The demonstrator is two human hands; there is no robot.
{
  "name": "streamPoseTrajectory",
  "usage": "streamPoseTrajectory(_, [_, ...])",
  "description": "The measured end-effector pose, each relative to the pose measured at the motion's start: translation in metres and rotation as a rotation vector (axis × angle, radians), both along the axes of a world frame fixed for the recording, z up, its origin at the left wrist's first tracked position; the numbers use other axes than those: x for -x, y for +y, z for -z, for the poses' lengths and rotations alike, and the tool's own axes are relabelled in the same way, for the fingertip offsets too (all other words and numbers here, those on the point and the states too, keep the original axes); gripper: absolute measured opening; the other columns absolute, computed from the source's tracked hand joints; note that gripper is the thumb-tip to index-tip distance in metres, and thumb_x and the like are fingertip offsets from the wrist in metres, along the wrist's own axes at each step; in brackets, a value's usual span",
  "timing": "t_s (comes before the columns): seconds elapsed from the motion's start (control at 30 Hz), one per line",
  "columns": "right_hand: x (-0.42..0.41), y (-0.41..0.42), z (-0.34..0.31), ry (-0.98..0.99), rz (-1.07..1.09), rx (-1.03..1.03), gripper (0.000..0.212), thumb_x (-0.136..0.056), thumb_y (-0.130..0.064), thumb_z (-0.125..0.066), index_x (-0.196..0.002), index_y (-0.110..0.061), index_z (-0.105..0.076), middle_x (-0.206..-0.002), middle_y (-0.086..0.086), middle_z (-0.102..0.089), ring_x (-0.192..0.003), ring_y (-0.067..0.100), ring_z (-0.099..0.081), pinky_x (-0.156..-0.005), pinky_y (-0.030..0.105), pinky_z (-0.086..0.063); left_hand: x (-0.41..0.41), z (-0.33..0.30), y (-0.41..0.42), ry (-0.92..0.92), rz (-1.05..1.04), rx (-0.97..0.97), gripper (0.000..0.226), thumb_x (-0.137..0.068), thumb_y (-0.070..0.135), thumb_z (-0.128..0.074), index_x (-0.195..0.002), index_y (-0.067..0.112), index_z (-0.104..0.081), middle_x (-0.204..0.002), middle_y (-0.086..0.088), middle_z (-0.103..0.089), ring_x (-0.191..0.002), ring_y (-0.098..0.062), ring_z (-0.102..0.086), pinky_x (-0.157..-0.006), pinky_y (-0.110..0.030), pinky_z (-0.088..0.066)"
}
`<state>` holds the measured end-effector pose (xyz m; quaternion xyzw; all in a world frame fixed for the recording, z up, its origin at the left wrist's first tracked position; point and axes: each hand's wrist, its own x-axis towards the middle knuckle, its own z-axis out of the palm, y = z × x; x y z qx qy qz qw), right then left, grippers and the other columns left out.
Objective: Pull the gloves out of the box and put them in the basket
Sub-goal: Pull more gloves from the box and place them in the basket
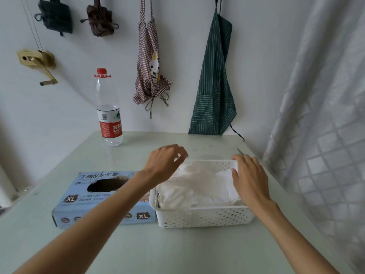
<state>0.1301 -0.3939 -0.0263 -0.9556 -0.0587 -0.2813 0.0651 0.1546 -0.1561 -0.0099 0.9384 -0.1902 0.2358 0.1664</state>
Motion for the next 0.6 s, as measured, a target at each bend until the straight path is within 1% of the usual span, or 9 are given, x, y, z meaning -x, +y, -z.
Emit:
streamPoseTrajectory(0.03, [0.003, 0.004, 0.0, 0.042, -0.121, -0.055, 0.031, -0.096, -0.018, -0.052, -0.128, -0.017, -0.051, -0.123, 0.0, -0.057, -0.112, 0.015, -0.051, -0.086, 0.02, -0.04, 0.008, -0.001, 0.002, 0.087, 0.095, -0.072, 0.03, -0.099, 0.04, -0.041, -0.121, 0.03, -0.059, -0.129, 0.009, -0.057, -0.116, -0.01, -0.055, -0.091, -0.031, -0.048])
streamPoseTrajectory(0.1, [0.002, 0.015, 0.005, 0.327, -0.298, -0.102, 0.043, -0.1, -0.028, -0.043, -0.142, -0.02, -0.037, -0.146, -0.002, -0.04, -0.133, 0.013, -0.037, -0.101, 0.023, -0.032, 0.019, 0.003, -0.001, 0.307, 0.217, -0.274, 0.055, -0.097, 0.051, -0.033, -0.146, 0.026, -0.032, -0.154, 0.007, -0.027, -0.14, -0.01, -0.026, -0.114, -0.033, -0.026])
streamPoseTrajectory(0.17, [-0.002, 0.019, 0.009, 0.743, -0.289, -0.002, 0.064, -0.098, -0.053, -0.029, -0.153, -0.027, -0.006, -0.16, -0.003, -0.001, -0.147, 0.015, 0.0, -0.117, 0.036, -0.008, 0.024, 0.012, -0.005, 0.472, 0.185, -0.475, 0.08, -0.092, 0.064, -0.027, -0.152, 0.02, 0.001, -0.159, 0.003, 0.004, -0.146, -0.012, 0.002, -0.12, -0.035, -0.003])
streamPoseTrajectory(0.2, [-0.005, 0.016, 0.011, 0.884, -0.252, 0.062, 0.072, -0.094, -0.063, -0.023, -0.152, -0.03, 0.006, -0.159, -0.003, 0.013, -0.146, 0.016, 0.013, -0.118, 0.038, 0.002, 0.022, 0.017, -0.005, 0.527, 0.146, -0.535, 0.088, -0.089, 0.069, -0.026, -0.151, 0.018, 0.01, -0.158, 0.002, 0.012, -0.146, -0.012, 0.009, -0.119, -0.037, 0.003])
streamPoseTrajectory(0.23, [-0.01, 0.012, 0.01, 0.973, -0.223, 0.115, 0.079, -0.09, -0.07, -0.02, -0.15, -0.032, 0.013, -0.157, -0.003, 0.021, -0.145, 0.015, 0.02, -0.117, 0.04, 0.007, 0.021, 0.021, -0.004, 0.561, 0.113, -0.573, 0.094, -0.085, 0.074, -0.025, -0.15, 0.017, 0.015, -0.158, 0.001, 0.016, -0.145, -0.012, 0.012, -0.119, -0.038, 0.006])
streamPoseTrajectory(0.37, [-0.019, -0.003, 0.011, 1.102, -0.166, 0.227, 0.111, -0.056, -0.094, -0.013, -0.147, -0.038, 0.019, -0.155, -0.007, 0.027, -0.144, 0.014, 0.022, -0.118, 0.044, 0.008, 0.017, 0.035, -0.004, 0.531, 0.072, -0.69, 0.103, -0.08, 0.081, -0.023, -0.149, 0.017, 0.018, -0.158, 0.001, 0.017, -0.145, -0.013, 0.013, -0.119, -0.038, 0.008])
streamPoseTrajectory(0.5, [-0.022, -0.004, 0.021, 1.103, -0.172, 0.257, 0.097, -0.075, -0.084, -0.022, -0.147, -0.034, 0.02, -0.156, -0.005, 0.026, -0.144, 0.012, 0.021, -0.118, 0.041, 0.009, 0.016, 0.047, -0.008, 0.47, 0.041, -0.725, 0.101, -0.081, 0.08, -0.021, -0.149, 0.015, 0.015, -0.159, -0.001, 0.014, -0.146, -0.015, 0.009, -0.119, -0.037, 0.003])
streamPoseTrajectory(0.53, [-0.022, -0.004, 0.022, 1.103, -0.168, 0.263, 0.097, -0.075, -0.084, -0.022, -0.147, -0.034, 0.019, -0.156, -0.005, 0.026, -0.144, 0.013, 0.021, -0.118, 0.042, 0.009, 0.015, 0.049, -0.008, 0.466, 0.037, -0.732, 0.1, -0.082, 0.079, -0.021, -0.15, 0.015, 0.015, -0.159, -0.002, 0.013, -0.146, -0.015, 0.008, -0.119, -0.037, 0.002])
streamPoseTrajectory(0.6, [-0.022, -0.003, 0.022, 1.112, -0.153, 0.265, 0.107, -0.063, -0.091, -0.019, -0.147, -0.035, 0.02, -0.156, -0.005, 0.026, -0.144, 0.016, 0.02, -0.118, 0.043, 0.008, 0.015, 0.05, -0.009, 0.462, 0.028, -0.738, 0.099, -0.083, 0.078, -0.022, -0.15, 0.015, 0.014, -0.159, -0.002, 0.013, -0.146, -0.015, 0.007, -0.119, -0.037, 0.001])
